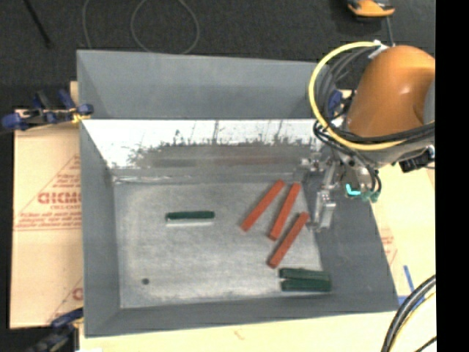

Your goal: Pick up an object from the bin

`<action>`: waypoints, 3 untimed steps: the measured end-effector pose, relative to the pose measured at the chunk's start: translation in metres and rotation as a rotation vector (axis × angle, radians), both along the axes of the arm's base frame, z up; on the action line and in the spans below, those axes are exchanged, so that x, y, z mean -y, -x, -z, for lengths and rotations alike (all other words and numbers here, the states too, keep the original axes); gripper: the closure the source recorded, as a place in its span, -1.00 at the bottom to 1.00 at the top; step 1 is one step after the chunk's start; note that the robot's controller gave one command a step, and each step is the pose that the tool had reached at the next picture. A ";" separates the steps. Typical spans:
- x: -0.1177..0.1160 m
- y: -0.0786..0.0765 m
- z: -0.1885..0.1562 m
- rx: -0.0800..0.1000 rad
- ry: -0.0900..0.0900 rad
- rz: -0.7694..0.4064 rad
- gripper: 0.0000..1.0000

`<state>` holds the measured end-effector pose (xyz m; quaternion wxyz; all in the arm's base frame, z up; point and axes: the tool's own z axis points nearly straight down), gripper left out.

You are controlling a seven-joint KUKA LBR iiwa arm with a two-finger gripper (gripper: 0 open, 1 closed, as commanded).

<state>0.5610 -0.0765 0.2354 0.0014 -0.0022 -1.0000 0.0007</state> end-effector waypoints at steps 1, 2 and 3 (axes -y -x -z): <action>0.043 -0.005 0.164 0.009 0.002 -0.689 -1.00; 0.017 -0.019 0.133 0.010 0.001 -0.746 -1.00; 0.021 -0.040 0.129 0.008 0.002 -0.948 -1.00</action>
Offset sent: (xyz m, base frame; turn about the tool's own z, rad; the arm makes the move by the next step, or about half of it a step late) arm 0.0030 -0.0419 -0.1654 -0.6898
